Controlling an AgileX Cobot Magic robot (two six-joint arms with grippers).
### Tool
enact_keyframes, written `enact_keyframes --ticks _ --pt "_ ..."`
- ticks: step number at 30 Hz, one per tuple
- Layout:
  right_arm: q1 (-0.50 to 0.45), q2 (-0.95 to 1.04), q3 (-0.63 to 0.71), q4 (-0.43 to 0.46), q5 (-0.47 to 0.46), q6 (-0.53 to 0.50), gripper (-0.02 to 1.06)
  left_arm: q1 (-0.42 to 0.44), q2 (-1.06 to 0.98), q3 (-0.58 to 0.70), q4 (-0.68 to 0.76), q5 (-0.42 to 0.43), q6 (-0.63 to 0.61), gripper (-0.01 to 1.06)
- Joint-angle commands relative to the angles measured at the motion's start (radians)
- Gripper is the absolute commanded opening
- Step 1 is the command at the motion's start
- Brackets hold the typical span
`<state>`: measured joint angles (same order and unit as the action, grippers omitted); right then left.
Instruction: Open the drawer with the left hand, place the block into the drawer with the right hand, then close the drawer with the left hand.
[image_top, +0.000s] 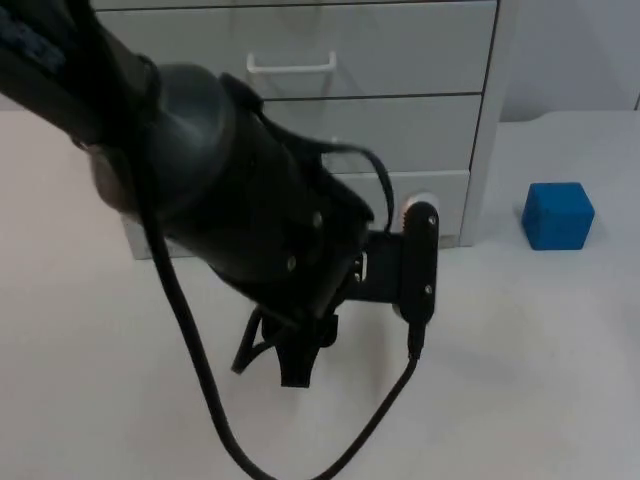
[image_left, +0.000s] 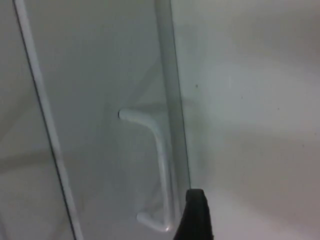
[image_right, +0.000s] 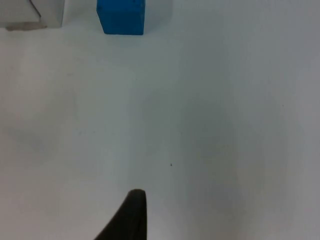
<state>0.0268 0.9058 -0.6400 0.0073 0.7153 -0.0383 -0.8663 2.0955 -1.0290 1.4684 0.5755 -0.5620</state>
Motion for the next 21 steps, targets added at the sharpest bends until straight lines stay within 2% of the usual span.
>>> enact_keyframes --ticks 1,5,10,14,17,21 --pt "-0.005 0.001 -0.008 0.0 -0.014 0.001 1.05 0.003 0.029 -0.005 0.098 -0.006 -0.104 0.64" --pt "-0.005 0.001 -0.008 0.0 -0.014 0.001 1.05 0.02 0.063 -0.005 0.167 0.006 -0.196 0.63" --pt "-0.005 0.001 -0.008 0.002 -0.017 0.001 1.05 0.02 0.068 -0.005 0.258 0.088 -0.287 0.63" --pt "-0.005 0.001 -0.008 0.002 -0.023 0.001 1.05 0.023 0.068 -0.005 0.276 0.068 -0.316 0.63" --pt "-0.005 0.001 -0.008 0.002 -0.023 0.001 1.05 0.065 0.068 -0.024 0.276 0.012 -0.334 0.62" --pt "-0.005 0.001 -0.008 0.002 -0.025 0.001 1.05 0.101 0.068 -0.048 0.276 0.008 -0.341 0.58"
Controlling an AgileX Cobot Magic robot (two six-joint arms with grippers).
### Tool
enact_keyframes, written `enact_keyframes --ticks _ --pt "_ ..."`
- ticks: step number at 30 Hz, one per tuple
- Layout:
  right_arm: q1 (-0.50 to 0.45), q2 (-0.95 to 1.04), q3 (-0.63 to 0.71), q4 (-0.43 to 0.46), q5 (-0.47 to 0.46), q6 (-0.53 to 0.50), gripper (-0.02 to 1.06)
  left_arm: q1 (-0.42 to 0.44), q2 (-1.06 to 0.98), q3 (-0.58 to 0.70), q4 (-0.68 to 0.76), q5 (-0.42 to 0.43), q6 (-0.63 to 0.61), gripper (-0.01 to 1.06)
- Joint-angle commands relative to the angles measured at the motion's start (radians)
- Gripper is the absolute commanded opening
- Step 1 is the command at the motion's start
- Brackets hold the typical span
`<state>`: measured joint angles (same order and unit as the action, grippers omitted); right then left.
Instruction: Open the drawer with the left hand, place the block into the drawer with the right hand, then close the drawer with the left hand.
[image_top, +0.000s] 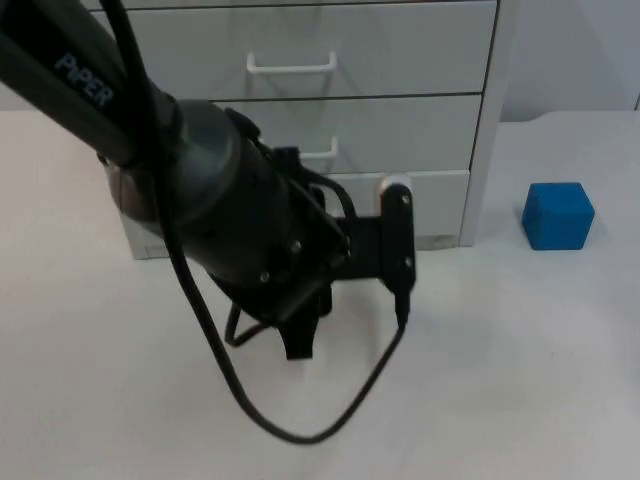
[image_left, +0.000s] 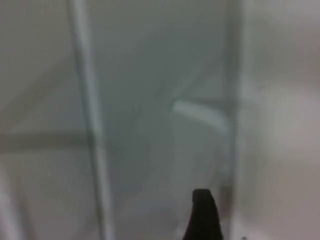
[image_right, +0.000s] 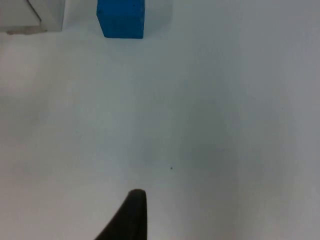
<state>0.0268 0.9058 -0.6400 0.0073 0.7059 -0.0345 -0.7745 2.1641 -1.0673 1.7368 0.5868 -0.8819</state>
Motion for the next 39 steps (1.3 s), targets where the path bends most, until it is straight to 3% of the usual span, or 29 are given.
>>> enact_keyframes --ticks 1,5,8,12,15,16,19,21,22,27,33,36,38,39 --pt "-0.005 0.001 -0.008 0.002 -0.015 -0.003 1.05 0.022 -0.001 -0.016 0.008 -0.019 -0.021 0.58" --pt "-0.005 0.001 -0.008 0.002 -0.019 -0.003 1.05 0.047 -0.001 -0.026 0.008 -0.081 -0.02 0.58" --pt "-0.005 0.001 -0.008 0.002 -0.022 -0.003 1.05 0.056 -0.001 -0.026 0.008 -0.081 -0.02 0.58" --pt "-0.005 0.001 -0.008 0.002 -0.022 -0.003 1.05 0.059 -0.001 -0.026 0.008 -0.124 -0.02 0.52" --pt "-0.005 0.001 -0.008 0.002 -0.022 -0.003 1.05 0.059 -0.001 -0.026 0.008 -0.166 -0.013 0.33" --pt "-0.005 0.001 -0.008 0.002 -0.022 -0.003 1.05 0.059 -0.001 -0.026 0.008 -0.166 -0.013 0.33" --pt "-0.005 0.001 -0.008 0.002 -0.024 -0.003 1.05 0.077 0.001 -0.026 0.008 -0.183 -0.013 0.13" --pt "-0.005 0.001 -0.008 0.002 -0.024 -0.003 1.05 0.078 0.001 -0.026 0.008 -0.185 -0.013 0.1" --pt "-0.005 0.001 -0.008 0.002 -0.024 -0.003 1.05 0.078 0.001 -0.026 0.008 -0.185 -0.013 -0.01" --pt "-0.005 0.001 -0.008 0.002 -0.024 -0.003 1.05 0.056 -0.001 -0.024 0.002 -0.147 -0.009 0.0" --pt "-0.005 0.001 -0.008 0.002 -0.023 -0.003 1.05 -0.072 -0.019 -0.024 -0.312 -0.096 0.278 0.0" --pt "-0.005 0.001 -0.008 0.002 -0.023 -0.003 1.05 -0.119 -0.021 -0.024 -0.421 -0.071 0.362 0.0" --pt "-0.005 0.001 -0.008 0.002 -0.023 -0.003 1.05 -0.176 -0.021 -0.024 -0.593 -0.047 0.516 0.0" --pt "-0.005 0.001 -0.008 0.002 -0.023 -0.003 1.05 -0.176 -0.021 -0.024 -0.593 -0.047 0.516 0.0"
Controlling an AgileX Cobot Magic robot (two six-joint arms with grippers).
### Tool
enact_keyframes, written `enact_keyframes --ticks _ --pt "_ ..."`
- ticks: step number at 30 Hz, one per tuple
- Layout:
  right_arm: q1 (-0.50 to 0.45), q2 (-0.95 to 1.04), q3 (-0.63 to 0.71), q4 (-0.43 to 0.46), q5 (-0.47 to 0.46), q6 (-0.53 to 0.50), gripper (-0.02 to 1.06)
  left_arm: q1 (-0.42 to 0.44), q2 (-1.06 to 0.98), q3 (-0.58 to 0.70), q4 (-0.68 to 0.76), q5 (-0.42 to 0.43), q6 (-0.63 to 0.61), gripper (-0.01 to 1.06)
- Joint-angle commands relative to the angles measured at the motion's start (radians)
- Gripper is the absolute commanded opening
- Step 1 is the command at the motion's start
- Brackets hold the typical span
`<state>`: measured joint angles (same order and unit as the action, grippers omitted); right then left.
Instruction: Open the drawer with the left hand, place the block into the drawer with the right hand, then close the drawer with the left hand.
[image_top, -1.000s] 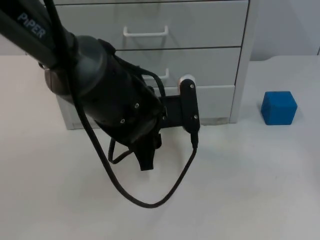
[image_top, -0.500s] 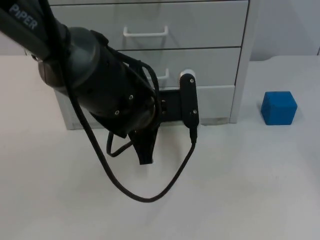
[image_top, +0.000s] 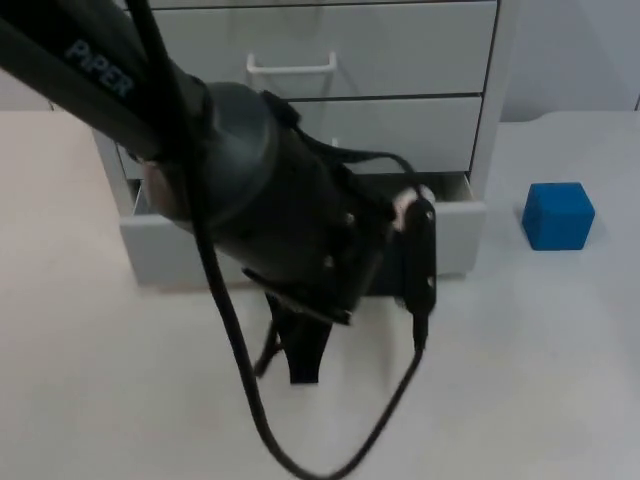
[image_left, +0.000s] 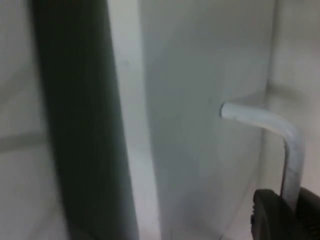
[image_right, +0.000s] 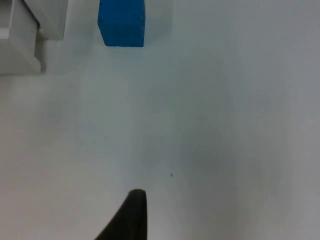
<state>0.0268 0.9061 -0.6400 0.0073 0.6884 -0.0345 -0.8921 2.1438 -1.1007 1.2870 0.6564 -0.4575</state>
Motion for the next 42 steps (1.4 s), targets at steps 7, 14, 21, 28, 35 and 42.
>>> enact_keyframes --ticks 7,14,21,28,35,42 --pt "-0.005 0.0 -0.008 0.002 -0.006 -0.003 1.05 -0.16 -0.01 0.01 -0.424 -0.069 0.339 0.0" --pt "-0.005 0.0 -0.008 0.002 -0.006 -0.003 1.05 -0.176 -0.062 0.01 -0.599 -0.058 0.535 0.0" --pt "-0.005 0.0 -0.008 0.002 -0.006 -0.003 1.05 -0.176 -0.068 0.01 -0.756 -0.044 0.705 0.0" --pt "-0.005 0.0 -0.008 0.004 -0.006 -0.003 1.05 -0.165 -0.068 0.01 -0.799 -0.041 0.744 0.0" --pt "-0.005 0.0 -0.008 0.006 -0.006 -0.003 1.05 -0.165 -0.068 0.01 -0.797 -0.041 0.746 0.0" --pt "-0.005 0.0 -0.008 0.006 -0.006 -0.003 1.05 -0.165 -0.074 0.01 -0.779 -0.041 0.746 0.5"
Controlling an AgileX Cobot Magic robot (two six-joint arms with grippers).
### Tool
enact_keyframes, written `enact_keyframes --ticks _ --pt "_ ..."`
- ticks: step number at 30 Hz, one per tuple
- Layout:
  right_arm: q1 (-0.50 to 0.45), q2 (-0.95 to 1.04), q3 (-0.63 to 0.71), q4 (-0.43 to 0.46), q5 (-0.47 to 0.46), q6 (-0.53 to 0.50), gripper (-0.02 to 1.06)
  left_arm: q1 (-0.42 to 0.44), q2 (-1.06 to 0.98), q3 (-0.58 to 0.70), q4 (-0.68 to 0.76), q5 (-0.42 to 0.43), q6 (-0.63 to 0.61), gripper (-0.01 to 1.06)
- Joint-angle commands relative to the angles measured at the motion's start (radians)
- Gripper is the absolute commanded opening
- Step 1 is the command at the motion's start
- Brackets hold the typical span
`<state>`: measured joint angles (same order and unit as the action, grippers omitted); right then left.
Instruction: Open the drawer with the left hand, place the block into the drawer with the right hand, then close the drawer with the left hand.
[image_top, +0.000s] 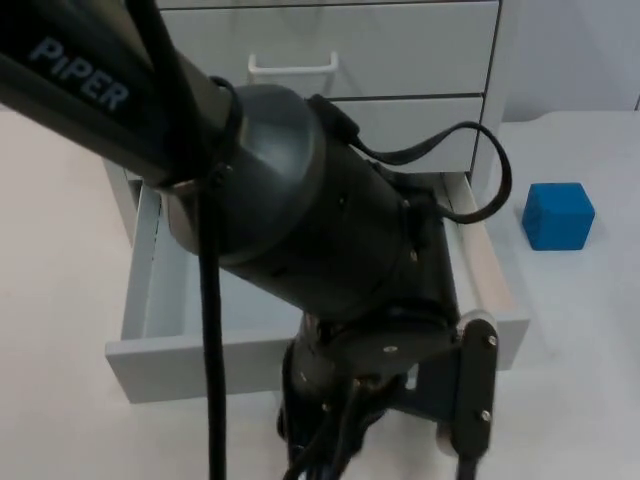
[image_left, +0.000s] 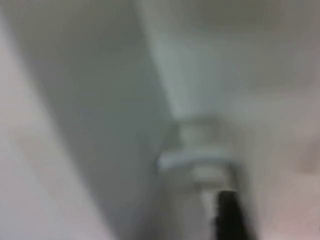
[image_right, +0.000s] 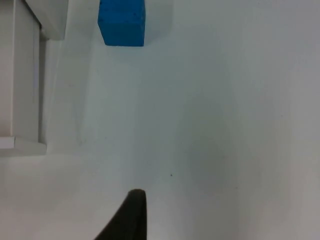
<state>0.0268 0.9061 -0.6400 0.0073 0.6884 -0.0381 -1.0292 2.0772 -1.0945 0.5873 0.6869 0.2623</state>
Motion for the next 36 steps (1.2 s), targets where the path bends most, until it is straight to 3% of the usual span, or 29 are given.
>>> enact_keyframes --ticks 1,4,17,27,32,35,36 --pt "-0.005 0.0 -0.008 0.006 -0.006 0.001 1.05 -0.028 -0.012 0.003 -0.085 -0.072 0.023 0.58" --pt "-0.005 0.0 -0.008 0.006 -0.006 0.001 1.05 -0.028 -0.021 0.003 -0.087 -0.072 0.021 0.64" --pt "-0.005 0.0 -0.008 0.006 -0.006 0.001 1.05 -0.028 -0.17 0.002 -0.105 -0.029 0.021 0.64" --pt "-0.005 0.0 -0.008 0.006 -0.006 0.001 1.05 -0.023 -0.296 0.002 -0.131 0.068 0.018 0.64" --pt "-0.005 0.0 -0.008 0.006 -0.004 0.001 1.05 0.05 -0.353 0.002 -0.301 0.067 0.018 0.64" --pt "-0.005 0.0 -0.008 0.006 -0.002 0.001 1.05 0.171 -0.397 0.004 -0.421 0.078 0.018 0.64" --pt "-0.005 0.0 -0.008 0.006 -0.002 0.001 1.05 0.171 -0.397 0.004 -0.421 0.078 0.018 0.64"
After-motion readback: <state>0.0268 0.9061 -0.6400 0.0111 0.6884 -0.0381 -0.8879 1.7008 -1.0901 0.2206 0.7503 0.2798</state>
